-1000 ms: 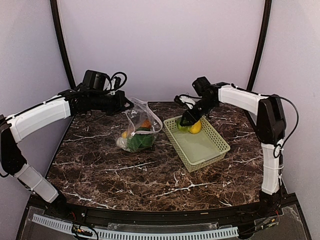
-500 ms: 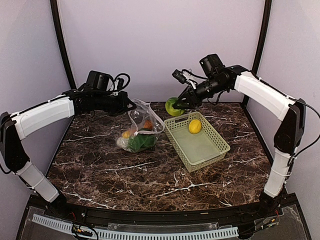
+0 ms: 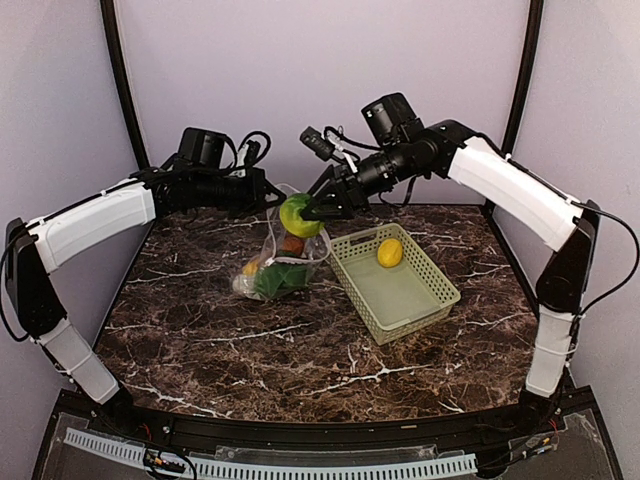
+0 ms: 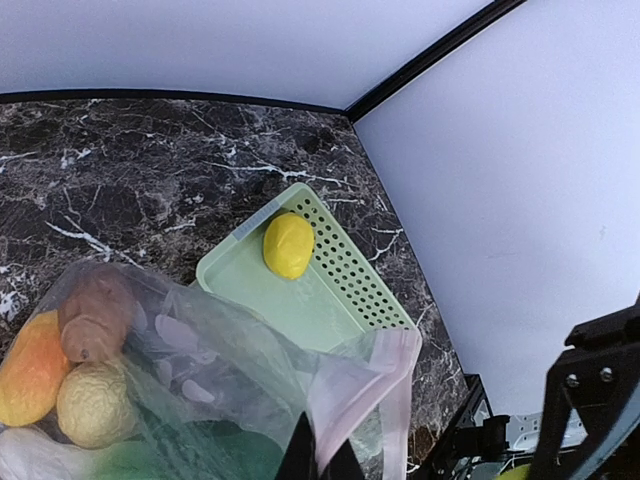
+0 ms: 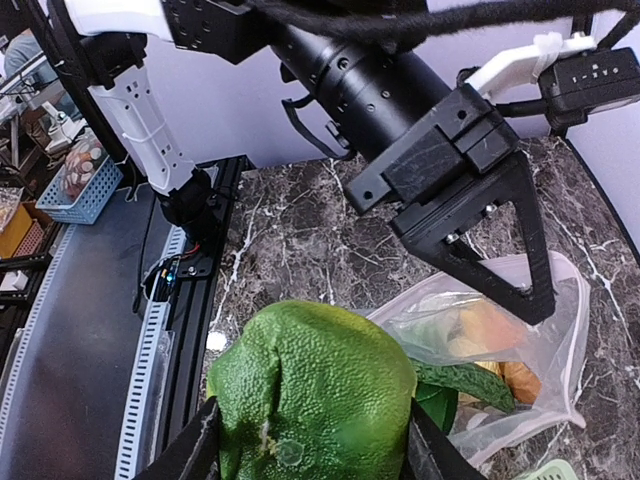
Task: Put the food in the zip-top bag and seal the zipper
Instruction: Place the fake fruit in the zipper food storage bag.
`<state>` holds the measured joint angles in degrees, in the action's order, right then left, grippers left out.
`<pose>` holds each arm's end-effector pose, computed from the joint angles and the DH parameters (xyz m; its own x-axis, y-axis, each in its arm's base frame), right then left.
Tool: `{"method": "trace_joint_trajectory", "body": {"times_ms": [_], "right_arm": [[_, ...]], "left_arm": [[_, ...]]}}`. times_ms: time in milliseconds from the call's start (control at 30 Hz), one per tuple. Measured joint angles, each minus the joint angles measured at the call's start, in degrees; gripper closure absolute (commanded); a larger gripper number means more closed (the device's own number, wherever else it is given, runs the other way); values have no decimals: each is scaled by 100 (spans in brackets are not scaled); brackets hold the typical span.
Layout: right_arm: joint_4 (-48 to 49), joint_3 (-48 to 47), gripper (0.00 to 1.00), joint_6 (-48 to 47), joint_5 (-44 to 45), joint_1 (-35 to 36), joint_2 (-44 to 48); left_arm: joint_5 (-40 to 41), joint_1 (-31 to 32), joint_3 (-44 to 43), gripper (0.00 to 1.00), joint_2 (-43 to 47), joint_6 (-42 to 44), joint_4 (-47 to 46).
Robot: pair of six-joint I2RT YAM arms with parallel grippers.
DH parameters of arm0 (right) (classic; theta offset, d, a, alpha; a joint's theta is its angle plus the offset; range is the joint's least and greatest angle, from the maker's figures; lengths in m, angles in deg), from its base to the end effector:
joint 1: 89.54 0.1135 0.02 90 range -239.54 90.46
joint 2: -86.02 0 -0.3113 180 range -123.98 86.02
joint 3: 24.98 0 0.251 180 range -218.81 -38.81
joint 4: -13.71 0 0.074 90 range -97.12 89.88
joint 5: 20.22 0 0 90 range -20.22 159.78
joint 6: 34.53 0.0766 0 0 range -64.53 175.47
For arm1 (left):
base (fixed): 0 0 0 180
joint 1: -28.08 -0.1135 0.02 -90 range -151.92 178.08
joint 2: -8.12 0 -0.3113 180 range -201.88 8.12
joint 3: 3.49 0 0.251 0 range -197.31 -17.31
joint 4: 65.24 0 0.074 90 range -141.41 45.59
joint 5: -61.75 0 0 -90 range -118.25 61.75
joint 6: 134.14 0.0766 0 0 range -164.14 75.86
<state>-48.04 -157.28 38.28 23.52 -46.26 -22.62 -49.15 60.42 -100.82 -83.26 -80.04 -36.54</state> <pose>0.2892 0.3483 0.4309 -0.1666 -0.4376 -0.8836 -0.9810 -0.0166 0.1932 0.3330 -0.2432 0.3944 -0.7207 -0.1921 -0.6661 0.4384 0.6181 -0.6525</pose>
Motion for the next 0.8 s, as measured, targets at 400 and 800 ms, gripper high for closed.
{"method": "trace_joint_trajectory", "body": {"times_ms": [400, 800], "right_arm": [[24, -280, 49, 44, 1023, 26, -817], [28, -437, 1, 144, 1932, 219, -846]], "left_arm": [[-111, 127, -286, 99, -33, 302, 240], [-83, 127, -286, 99, -33, 337, 286]]}}
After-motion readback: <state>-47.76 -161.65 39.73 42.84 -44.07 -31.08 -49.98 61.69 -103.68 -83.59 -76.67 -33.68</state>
